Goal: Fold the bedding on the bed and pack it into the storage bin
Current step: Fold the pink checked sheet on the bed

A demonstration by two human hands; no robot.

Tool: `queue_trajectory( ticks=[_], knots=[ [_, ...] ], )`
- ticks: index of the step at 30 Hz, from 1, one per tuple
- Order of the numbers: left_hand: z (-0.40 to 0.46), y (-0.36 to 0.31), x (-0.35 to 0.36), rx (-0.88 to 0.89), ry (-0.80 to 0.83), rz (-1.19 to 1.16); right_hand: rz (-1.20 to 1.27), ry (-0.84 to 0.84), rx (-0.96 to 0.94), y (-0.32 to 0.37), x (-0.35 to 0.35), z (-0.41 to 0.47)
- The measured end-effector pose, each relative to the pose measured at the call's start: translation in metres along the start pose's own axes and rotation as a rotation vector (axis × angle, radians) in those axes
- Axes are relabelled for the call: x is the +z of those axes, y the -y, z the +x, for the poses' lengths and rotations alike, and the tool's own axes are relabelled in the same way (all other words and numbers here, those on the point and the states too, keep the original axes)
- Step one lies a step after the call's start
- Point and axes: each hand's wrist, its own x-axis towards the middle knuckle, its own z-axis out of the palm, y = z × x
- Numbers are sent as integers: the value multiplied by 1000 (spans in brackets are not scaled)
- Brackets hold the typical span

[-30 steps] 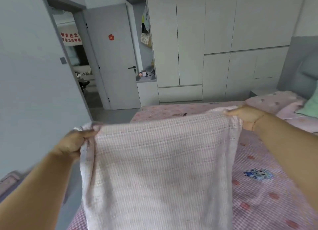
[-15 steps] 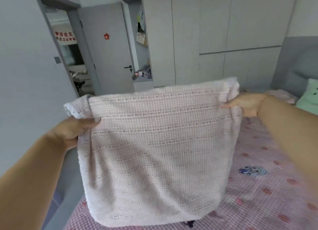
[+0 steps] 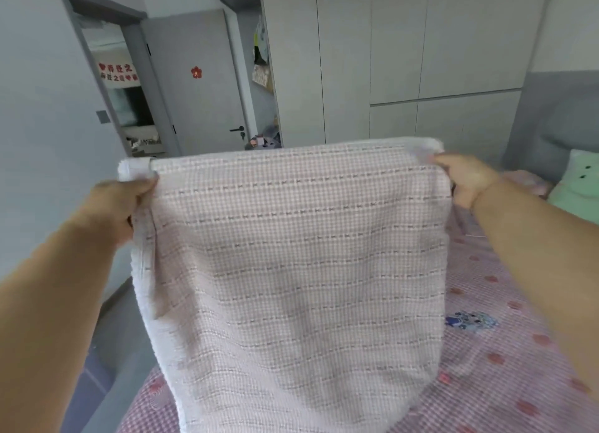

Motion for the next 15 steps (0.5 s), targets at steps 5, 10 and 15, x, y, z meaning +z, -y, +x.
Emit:
queue_trajectory(
  ticks=[5, 10, 15],
  knots=[
    [2, 1, 8, -51, -65, 10, -31, -111, -106, 14, 5, 13],
    [-6, 8, 11, -157, -79, 42, -360, -145, -66, 8, -1, 21],
    [-7, 5, 12, -119, -110, 106, -547, -216, -161, 7, 2, 10]
  ],
)
